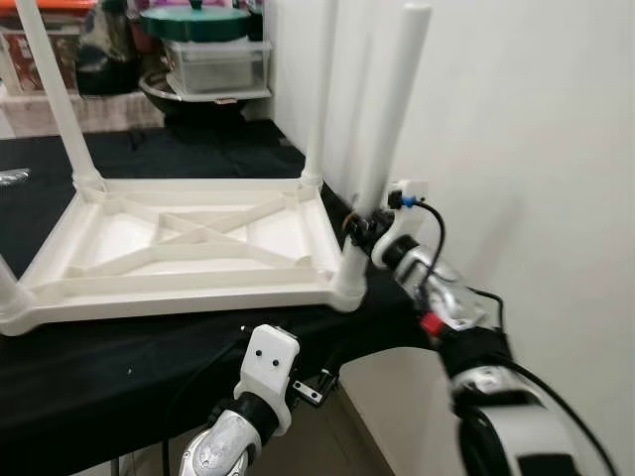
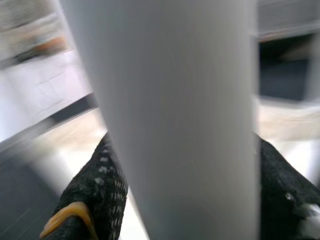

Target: Building children table

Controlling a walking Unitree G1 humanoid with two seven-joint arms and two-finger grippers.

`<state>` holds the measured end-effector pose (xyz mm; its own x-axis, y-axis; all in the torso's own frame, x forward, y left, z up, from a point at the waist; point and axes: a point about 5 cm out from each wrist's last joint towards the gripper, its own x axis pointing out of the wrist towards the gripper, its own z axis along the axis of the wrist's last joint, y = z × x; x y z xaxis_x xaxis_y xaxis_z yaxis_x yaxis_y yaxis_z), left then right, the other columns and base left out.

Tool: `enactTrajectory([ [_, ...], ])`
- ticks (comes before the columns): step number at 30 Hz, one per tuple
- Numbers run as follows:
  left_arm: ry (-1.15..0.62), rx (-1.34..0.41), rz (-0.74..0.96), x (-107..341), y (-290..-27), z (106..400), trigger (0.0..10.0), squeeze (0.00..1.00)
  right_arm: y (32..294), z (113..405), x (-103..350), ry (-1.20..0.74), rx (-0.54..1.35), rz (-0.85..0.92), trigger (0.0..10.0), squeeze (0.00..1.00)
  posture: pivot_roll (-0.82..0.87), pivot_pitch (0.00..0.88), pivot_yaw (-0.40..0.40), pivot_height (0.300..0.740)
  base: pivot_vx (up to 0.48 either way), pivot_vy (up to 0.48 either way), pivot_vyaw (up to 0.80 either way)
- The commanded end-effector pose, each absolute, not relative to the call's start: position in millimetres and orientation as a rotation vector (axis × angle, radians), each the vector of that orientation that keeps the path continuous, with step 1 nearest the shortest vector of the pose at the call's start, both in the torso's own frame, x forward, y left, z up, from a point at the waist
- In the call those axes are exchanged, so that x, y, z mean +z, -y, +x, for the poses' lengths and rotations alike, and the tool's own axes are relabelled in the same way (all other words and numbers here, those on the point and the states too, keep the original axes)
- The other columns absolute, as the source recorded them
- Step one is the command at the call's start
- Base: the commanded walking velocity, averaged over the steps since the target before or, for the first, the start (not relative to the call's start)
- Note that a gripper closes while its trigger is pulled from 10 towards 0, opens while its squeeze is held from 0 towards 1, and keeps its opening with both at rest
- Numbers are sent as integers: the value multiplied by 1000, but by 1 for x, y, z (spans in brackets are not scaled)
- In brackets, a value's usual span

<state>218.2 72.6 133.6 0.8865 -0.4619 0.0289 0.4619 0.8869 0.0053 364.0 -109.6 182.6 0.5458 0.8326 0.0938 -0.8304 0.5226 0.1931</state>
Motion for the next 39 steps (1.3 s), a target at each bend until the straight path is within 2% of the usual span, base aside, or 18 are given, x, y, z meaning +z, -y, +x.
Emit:
enactTrajectory([
  [1, 19, -488, 9, 131, -71, 217, 10000, 0, 95, 355, 180, -47, 1164, 231, 10000, 0, 92, 2, -104, 740, 0, 0, 0],
  [3, 19, -487, 9, 131, -71, 217, 10000, 0, 90, 352, 182, -55, 1289, 161, 10000, 0, 91, 6, -108, 740, 0, 0, 0],
  [8, 19, -485, 10, 131, -71, 217, 10000, 0, 82, 352, 184, -58, 1363, 109, 10000, 0, 93, 10, -110, 740, 0, 0, 0],
  [9, 19, -484, 9, 131, -71, 217, 10000, 0, 72, 358, 185, -46, 1329, 83, 5451, 0, 96, 13, -111, 740, 0, 0, 0],
  [10, 20, -483, 9, 131, -70, 217, 10000, 0, 62, 363, 188, -29, 1288, 65, 0, 0, 99, 15, -114, 740, 0, 0, 0],
  [12, 20, -481, 10, 132, -70, 217, 10000, 0, 52, 371, 193, -4, 1187, 47, 0, 0, 103, 16, -116, 740, 0, 0, 0],
  [17, 21, -477, 8, 132, -70, 217, 10000, 0, 54, 382, 199, 12, 989, 38, 0, 0, 103, 19, -117, 740, 0, 0, 0],
  [18, 21, -477, 7, 132, -70, 217, 10000, 0, 63, 393, 200, -5, 777, 37, 0, 0, 93, 21, -115, 740, 0, 0, 0],
  [19, 21, -477, 7, 132, -70, 217, 10000, 0, 63, 393, 200, -5, 777, 37, 0, 0, 93, 21, -115, 740, 0, 0, 0],
  [21, 20, -479, 5, 132, -70, 217, 10000, 0, 91, 405, 195, -59, 370, 81, 0, 0, 86, 24, -111, 740, 0, 0, 0],
  [24, 19, -481, 5, 132, -70, 218, 10000, 0, 104, 407, 191, -90, 221, 103, 0, 0, 86, 24, -111, 740, 0, 0, 0],
  [25, 20, -485, 7, 132, -70, 218, 10000, 0, 122, 405, 183, -121, 4, 124, 0, 0, 85, 23, -111, 740, 0, 0, 0],
  [31, 20, -487, 10, 132, -70, 219, 10000, 0, 124, 400, 179, -93, -165, 183, 0, 0, 88, 23, -105, 740, 0, 0, 0],
  [32, 20, -487, 11, 132, -70, 219, 10000, 0, 111, 399, 183, -57, -91, 225, 10000, 0, 87, 22, -104, 740, 0, 0, 0],
  [35, 19, -487, 11, 132, -70, 219, 10000, 0, 88, 397, 193, 31, 63, 262, 10000, 0, 87, 22, -105, 740, 0, 0, 0],
  [36, 19, -487, 11, 131, -70, 219, 10000, 0, 79, 396, 197, 61, 133, 290, 10000, 1000, 86, 22, -105, 740, 0, 0, 0],
  [38, 19, -487, 11, 131, -70, 219, 10000, 0, 77, 395, 201, 88, 162, 279, 10000, 1000, 86, 22, -106, 740, 0, 0, 0],
  [39, 19, -486, 11, 131, -70, 219, 10000, 0, 71, 394, 204, 104, 238, 309, 10000, 733, 86, 23, -107, 740, 0, 0, 0],
])
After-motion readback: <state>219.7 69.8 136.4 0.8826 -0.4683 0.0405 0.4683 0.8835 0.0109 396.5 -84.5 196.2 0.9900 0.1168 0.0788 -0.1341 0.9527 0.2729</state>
